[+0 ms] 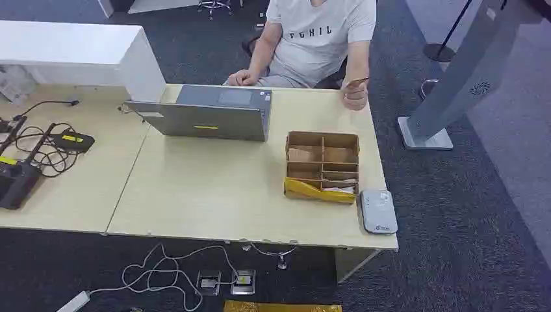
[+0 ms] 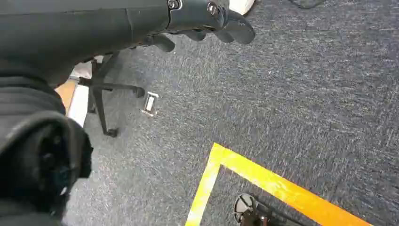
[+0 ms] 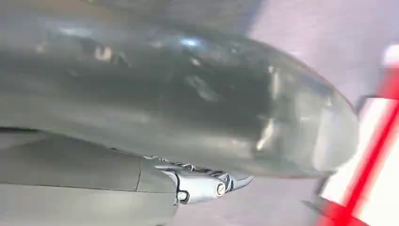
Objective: Pass the card to the sensor for recognition and then transmit it.
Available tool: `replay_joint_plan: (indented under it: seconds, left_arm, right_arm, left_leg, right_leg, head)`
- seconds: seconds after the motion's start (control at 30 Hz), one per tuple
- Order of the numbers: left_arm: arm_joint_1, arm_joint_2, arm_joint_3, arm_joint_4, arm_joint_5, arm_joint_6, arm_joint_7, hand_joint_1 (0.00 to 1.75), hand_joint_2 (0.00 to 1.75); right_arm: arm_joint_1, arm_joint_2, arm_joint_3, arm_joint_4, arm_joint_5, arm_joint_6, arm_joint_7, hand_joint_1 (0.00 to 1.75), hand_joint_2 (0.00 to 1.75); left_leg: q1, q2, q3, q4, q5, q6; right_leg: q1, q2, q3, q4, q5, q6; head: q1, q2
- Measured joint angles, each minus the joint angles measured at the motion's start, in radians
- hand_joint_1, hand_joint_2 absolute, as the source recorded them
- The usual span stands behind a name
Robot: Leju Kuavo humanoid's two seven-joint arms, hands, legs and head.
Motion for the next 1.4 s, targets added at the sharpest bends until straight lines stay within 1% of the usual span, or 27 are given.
replay_joint_plan:
  seconds: [0.03,0.1,0.17,0.2,0.27,0.37,0.4,0.47,0.53,0.63,0.73,0.77,0.87,1.0,1.07,1.1,1.17,1.3,1.4]
  left_arm:
    - [0.0,0.0,0.0,0.0,0.0,0.0,-0.005,0.0,0.0]
    - [0.0,0.0,0.0,0.0,0.0,-0.002,-0.008,0.0,0.0]
    - [-0.001,0.0,0.0,0.0,0.0,-0.005,-0.011,0.0,0.0]
    - [-0.001,0.0,0.0,0.0,0.0,-0.005,-0.013,0.0,0.0]
    - [0.0,-0.002,-0.001,0.0,0.0,-0.006,-0.014,0.0,0.0]
    - [-0.001,-0.002,-0.001,0.0,0.0,-0.006,-0.016,0.0,0.0]
    - [-0.001,-0.002,-0.001,0.0,0.0,-0.007,-0.016,0.0,0.0]
    - [-0.001,-0.001,-0.001,0.0,0.0,-0.01,-0.017,0.0,0.0]
    - [-0.004,0.0,-0.001,0.0,-0.001,-0.012,-0.017,0.0,0.0]
    - [-0.004,0.0,-0.001,0.0,-0.007,-0.015,-0.02,0.0,0.0]
    - [-0.004,0.002,-0.001,0.0,-0.011,-0.016,-0.028,0.0,0.0]
    - [-0.004,0.003,-0.001,0.0,-0.016,-0.016,-0.032,0.0,0.0]
    - [-0.004,0.003,-0.001,0.0,-0.019,-0.018,-0.042,0.0,0.0]
    - [-0.007,0.005,-0.002,0.0,-0.021,-0.02,-0.047,0.0,0.0]
    - [-0.007,0.005,-0.002,0.0,-0.021,-0.02,-0.048,0.0,0.0]
    - [-0.007,0.005,-0.002,0.0,-0.021,-0.02,-0.048,0.0,0.0]
    - [-0.007,0.005,-0.002,0.0,-0.021,-0.02,-0.048,0.0,0.0]
    - [-0.006,0.005,-0.002,0.0,-0.019,-0.019,-0.048,0.0,0.0]
    - [-0.007,0.005,-0.002,0.0,-0.018,-0.018,-0.048,0.0,0.0]
  right_arm:
    - [-0.037,-0.039,0.001,-0.008,-0.002,0.015,0.016,0.0,0.0]
    - [-0.121,-0.096,0.009,-0.025,-0.005,0.035,0.049,0.0,0.0]
    - [-0.178,-0.145,0.033,-0.042,-0.005,0.04,0.068,0.0,0.0]
    - [-0.195,-0.165,0.042,-0.048,-0.006,0.04,0.069,0.0,1.75]
    - [-0.221,-0.189,0.053,-0.054,-0.015,0.041,0.064,0.0,1.75]
    - [-0.257,-0.206,0.075,-0.057,-0.03,0.062,0.055,0.0,1.75]
    - [-0.286,-0.211,0.087,-0.064,-0.031,0.071,0.057,0.0,1.75]
    - [-0.389,-0.219,0.121,-0.082,-0.032,0.083,0.079,0.0,1.75]
    - [-0.456,-0.231,0.195,-0.116,-0.039,0.095,0.095,0.0,1.75]
    - [-0.554,-0.236,0.302,-0.16,-0.053,0.096,0.093,0.0,1.75]
    - [-0.608,-0.235,0.403,-0.212,-0.074,0.095,0.077,0.0,1.75]
    - [-0.616,-0.235,0.449,-0.239,-0.084,0.094,0.07,0.0,1.75]
    - [-0.619,-0.231,0.564,-0.327,-0.105,0.098,0.071,0.0,1.75]
    - [-0.576,-0.222,0.713,-0.493,-0.078,0.109,0.134,0.0,1.75]
    - [-0.562,-0.215,0.778,-0.566,-0.072,0.104,0.152,0.0,1.75]
    - [-0.557,-0.212,0.807,-0.603,-0.071,0.105,0.154,0.0,1.75]
    - [-0.543,-0.21,0.851,-0.653,-0.072,0.119,0.164,0.0,1.75]
    - [-0.518,-0.203,0.907,-0.726,-0.061,0.158,0.193,0.0,1.75]
    - [-0.493,-0.188,0.971,-0.813,-0.044,0.191,0.244,0.0,1.75]
  left_leg:
    - [0.0,0.0,0.0,0.0,0.0,0.0]
    - [-0.001,0.0,0.0,0.0,0.0,0.0]
    - [0.0,-0.001,0.0,0.0,0.001,0.001]
    - [0.0,-0.004,-0.001,0.0,0.001,0.001]
    - [0.001,-0.005,-0.002,0.0,0.001,0.001]
    - [0.0,-0.004,-0.004,0.0,0.001,0.001]
    - [0.0,-0.004,-0.005,0.0,0.001,0.002]
    - [-0.002,-0.002,-0.004,0.0,0.001,0.002]
    - [0.0,-0.002,-0.004,0.0,0.001,0.002]
    - [0.0,-0.004,-0.005,0.0,0.002,0.003]
    - [0.0,-0.005,-0.005,0.0,0.003,0.004]
    - [0.0,-0.005,-0.005,0.0,0.003,0.004]
    - [0.0,-0.005,-0.006,0.0,0.003,0.004]
    - [-0.001,-0.003,-0.004,0.0,0.003,0.004]
    - [0.0,-0.004,-0.004,0.0,0.003,0.004]
    - [0.0,-0.004,-0.004,0.0,0.003,0.004]
    - [0.0,-0.005,-0.004,0.0,0.003,0.004]
    - [0.0,-0.006,-0.006,0.0,0.004,0.004]
    - [0.0,-0.005,-0.007,0.0,0.003,0.004]
  right_leg:
    - [0.0,0.0,0.0,0.0,0.0,0.0]
    - [0.0,0.0,0.0,0.0,0.0,0.0]
    - [0.0,-0.003,0.001,0.0,0.0,0.0]
    - [0.001,-0.005,0.001,0.0,0.0,0.0]
    - [0.001,-0.006,0.001,0.0,0.0,0.0]
    - [0.0,-0.005,0.0,0.0,0.0,0.0]
    - [0.0,-0.005,0.0,0.0,0.0,0.001]
    - [-0.001,-0.003,0.0,0.001,0.0,0.001]
    - [0.0,-0.004,0.001,0.001,0.0,0.001]
    - [0.0,-0.006,0.0,0.001,0.0,0.001]
    - [0.0,-0.007,0.0,0.001,0.0,0.001]
    - [0.0,-0.007,0.0,0.001,0.0,0.001]
    - [0.0,-0.006,0.0,0.001,0.0,0.001]
    - [0.0,-0.005,0.0,0.001,0.0,0.001]
    - [0.0,-0.006,0.0,0.001,0.0,0.001]
    - [0.0,-0.006,0.0,0.001,0.001,0.001]
    - [0.0,-0.007,0.0,0.001,0.001,0.001]
    - [0.0,-0.007,0.0,0.001,0.001,0.001]
    - [0.0,-0.006,-0.001,0.001,0.001,0.001]
  head:
    - [0.001,0.0]
    - [0.0,0.0]
    - [0.001,0.0]
    - [0.001,0.0]
    - [0.001,0.0]
    - [0.001,0.0]
    - [0.0,0.0]
    - [0.0,0.0]
    - [0.001,0.0]
    - [0.0,0.0]
    - [0.0,0.0]
    - [0.0,0.0]
    - [0.001,0.0]
    - [0.0,0.0]
    - [0.001,0.0]
    - [-0.001,0.0]
    - [0.0,0.0]
    - [0.0,0.0]
    - [0.0,0.0]
